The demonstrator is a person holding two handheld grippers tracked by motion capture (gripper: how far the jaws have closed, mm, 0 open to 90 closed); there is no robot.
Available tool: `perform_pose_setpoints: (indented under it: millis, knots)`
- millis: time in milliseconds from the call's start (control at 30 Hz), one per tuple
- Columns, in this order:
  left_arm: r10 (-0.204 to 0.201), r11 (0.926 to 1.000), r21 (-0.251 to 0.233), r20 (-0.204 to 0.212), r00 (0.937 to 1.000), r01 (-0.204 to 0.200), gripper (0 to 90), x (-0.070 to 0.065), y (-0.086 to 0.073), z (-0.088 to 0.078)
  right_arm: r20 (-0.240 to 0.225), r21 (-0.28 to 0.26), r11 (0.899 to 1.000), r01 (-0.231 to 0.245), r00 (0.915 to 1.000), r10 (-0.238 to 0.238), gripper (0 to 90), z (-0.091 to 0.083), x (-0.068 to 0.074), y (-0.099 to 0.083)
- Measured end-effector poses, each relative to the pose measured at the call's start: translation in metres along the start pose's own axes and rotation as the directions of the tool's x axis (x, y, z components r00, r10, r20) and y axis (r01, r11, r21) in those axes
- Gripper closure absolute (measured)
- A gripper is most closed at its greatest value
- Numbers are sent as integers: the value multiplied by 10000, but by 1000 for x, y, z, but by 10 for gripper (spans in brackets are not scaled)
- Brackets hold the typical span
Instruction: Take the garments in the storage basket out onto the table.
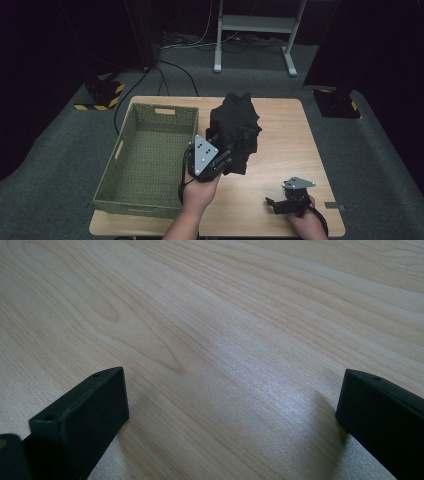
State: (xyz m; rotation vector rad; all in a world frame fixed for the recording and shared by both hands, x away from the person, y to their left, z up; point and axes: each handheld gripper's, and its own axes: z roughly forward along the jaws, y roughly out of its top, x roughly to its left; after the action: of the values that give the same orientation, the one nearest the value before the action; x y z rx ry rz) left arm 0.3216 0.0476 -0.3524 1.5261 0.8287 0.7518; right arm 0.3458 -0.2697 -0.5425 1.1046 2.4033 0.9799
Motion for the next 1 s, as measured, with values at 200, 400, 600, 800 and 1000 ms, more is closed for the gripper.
perform_pose_setpoints:
  millis: [200, 400, 600, 800, 1000]
  knots:
    - [-10, 9999, 110, 107, 9999, 9, 567, -2, -2, 6, 18, -4, 10000, 6, 10000, -6, 3, 0, 0, 0]
    - [5, 10000, 11, 40, 10000, -5, 568, -2, 1, 3, -41, 11, 10000, 10, 10000, -10, 1, 0, 0, 0]
    - [-211, 9996, 164, 1, 9998, 211, 568, -1, -7, 8, -31, 10, 10000, 16, 10000, -16, 0, 0, 0, 0]
    - [-258, 9986, 458, -23, 9997, 259, 568, -5, -15, 15, -36, 6, 10000, 24, 10000, -24, 1, 0, 0, 0]
    - [-295, 9969, 726, -32, 9996, 297, 567, -9, -23, 22, -39, 10, 10000, 18, 10000, -18, 0, 0, 0, 0]
